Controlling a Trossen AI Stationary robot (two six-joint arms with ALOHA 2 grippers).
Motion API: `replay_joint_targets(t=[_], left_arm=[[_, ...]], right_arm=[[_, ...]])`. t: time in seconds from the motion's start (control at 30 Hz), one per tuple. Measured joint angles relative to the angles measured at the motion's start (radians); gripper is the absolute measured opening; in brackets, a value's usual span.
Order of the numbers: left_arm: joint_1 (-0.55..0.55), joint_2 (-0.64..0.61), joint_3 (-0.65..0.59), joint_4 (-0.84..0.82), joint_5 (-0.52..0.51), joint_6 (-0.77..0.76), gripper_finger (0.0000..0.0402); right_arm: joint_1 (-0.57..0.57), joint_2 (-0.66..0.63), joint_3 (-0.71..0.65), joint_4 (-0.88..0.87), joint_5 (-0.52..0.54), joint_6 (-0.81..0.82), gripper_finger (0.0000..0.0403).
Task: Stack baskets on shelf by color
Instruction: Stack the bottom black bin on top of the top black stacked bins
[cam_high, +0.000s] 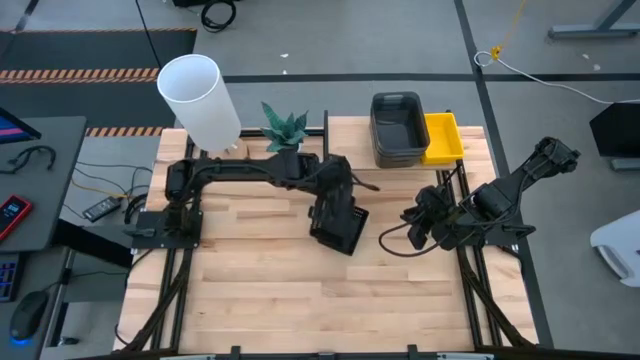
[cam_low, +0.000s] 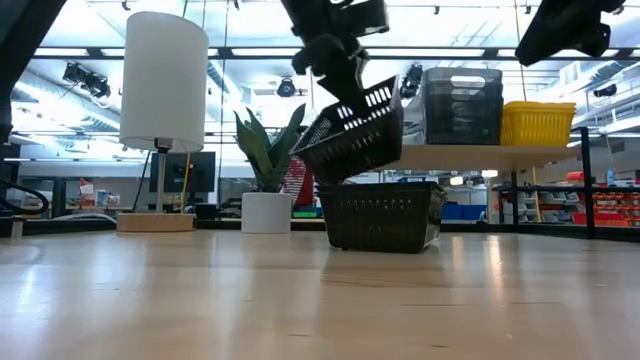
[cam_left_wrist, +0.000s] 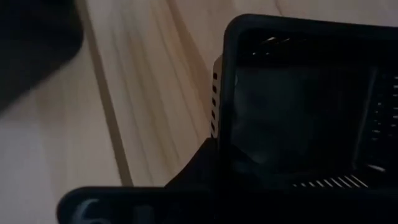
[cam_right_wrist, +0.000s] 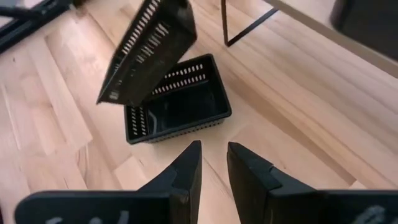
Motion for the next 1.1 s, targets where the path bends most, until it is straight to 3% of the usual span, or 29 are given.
replay_joint_targets(t=[0.33, 0.9, 1.1], left_arm=[[-0.019, 0.027, -0.001, 0.118, -0.001, 0.04, 0.0003], [-0.046, 0.112, 0.0, -0.037, 0.031, -0.006, 0.0021], [-0.051, 0.112, -0.001, -0.084, 0.191, -0.057, 0.0064]], right_arm=[[0.0, 0.0, 0.0, 0.011, 0.026, 0.045, 0.0082], [0.0, 0.0, 0.0, 0.047, 0.063, 0.037, 0.0082], [0.0, 0.0, 0.0, 0.055, 0.063, 0.029, 0.0082]])
